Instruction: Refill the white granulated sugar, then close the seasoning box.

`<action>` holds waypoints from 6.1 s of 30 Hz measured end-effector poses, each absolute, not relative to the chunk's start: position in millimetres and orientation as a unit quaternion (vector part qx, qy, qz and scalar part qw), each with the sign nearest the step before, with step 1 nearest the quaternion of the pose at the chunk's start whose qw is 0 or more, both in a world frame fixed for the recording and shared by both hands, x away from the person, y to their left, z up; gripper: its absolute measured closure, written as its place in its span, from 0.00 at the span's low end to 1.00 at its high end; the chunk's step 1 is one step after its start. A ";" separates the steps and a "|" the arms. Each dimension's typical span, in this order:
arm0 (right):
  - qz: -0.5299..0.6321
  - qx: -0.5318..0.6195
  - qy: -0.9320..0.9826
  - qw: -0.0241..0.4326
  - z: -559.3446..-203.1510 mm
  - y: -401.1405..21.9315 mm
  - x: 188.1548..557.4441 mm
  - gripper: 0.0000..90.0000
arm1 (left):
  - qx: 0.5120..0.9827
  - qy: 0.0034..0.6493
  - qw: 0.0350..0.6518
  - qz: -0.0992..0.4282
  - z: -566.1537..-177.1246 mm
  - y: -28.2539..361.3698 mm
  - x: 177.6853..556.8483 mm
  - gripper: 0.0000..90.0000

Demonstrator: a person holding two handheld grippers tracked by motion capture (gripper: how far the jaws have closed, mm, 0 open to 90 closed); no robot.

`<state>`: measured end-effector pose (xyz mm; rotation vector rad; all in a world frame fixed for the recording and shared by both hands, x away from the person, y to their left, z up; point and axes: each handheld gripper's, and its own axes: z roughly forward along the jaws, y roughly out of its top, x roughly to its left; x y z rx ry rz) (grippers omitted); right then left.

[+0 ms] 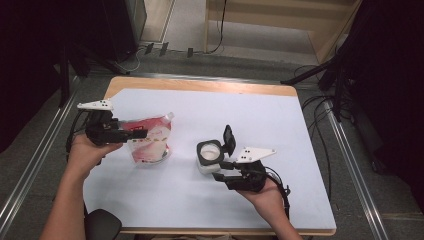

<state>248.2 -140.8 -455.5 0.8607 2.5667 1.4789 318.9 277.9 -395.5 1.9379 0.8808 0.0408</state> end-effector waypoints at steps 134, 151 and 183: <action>0.495 0.368 0.785 0.053 -396.6 -169.4 317.0 1.00 | 0.799 0.390 0.455 0.045 -388.3 306.9 331.3 0.46; 0.496 0.357 0.791 0.033 -403.0 -152.9 309.6 1.00 | 0.797 0.396 0.453 0.048 -390.8 309.8 331.1 0.46; 0.476 0.328 0.816 0.005 -420.6 -117.9 299.1 1.00 | 0.795 0.401 0.452 0.045 -393.7 310.9 331.9 0.46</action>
